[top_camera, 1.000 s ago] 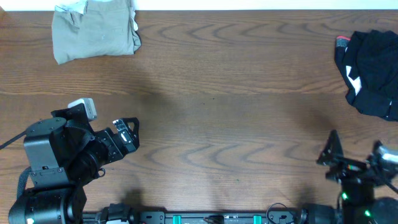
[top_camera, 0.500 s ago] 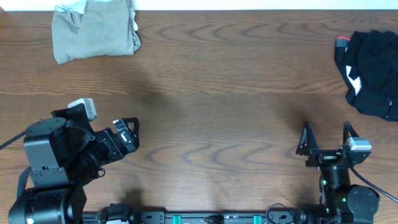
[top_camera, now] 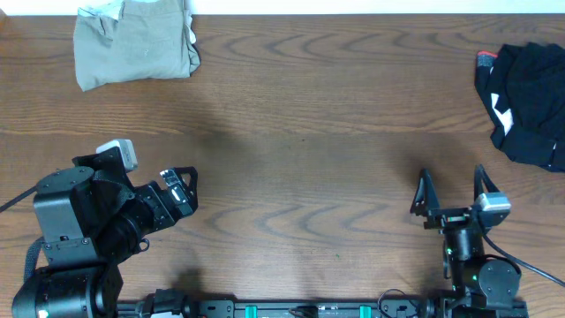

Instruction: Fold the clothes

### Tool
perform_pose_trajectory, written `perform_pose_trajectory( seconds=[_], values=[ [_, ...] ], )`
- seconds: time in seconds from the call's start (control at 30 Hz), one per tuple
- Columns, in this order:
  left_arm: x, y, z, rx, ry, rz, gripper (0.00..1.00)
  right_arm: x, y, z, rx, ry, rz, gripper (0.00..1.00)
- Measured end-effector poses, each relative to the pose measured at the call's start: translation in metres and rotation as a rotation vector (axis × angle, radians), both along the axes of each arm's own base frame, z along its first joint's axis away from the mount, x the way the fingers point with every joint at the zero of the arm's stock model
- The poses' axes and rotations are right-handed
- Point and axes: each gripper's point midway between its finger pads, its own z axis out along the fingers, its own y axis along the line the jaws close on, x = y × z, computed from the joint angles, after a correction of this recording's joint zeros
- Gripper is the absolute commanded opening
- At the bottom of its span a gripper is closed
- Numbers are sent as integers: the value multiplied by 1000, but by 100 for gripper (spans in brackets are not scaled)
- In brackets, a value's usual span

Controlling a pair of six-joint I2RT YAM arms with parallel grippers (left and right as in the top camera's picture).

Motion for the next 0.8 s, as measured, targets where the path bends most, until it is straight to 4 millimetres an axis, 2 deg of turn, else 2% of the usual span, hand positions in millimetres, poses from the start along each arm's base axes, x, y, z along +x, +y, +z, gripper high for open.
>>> perform_pose_trajectory(
  seconds=[0.6, 0.8],
  values=[
    [0, 0, 0, 0, 0, 0, 98, 5, 0, -19, -9, 13, 1, 99],
    [0, 0, 0, 0, 0, 0, 98, 6, 0, -39, -32, 91, -3, 99]
  ],
)
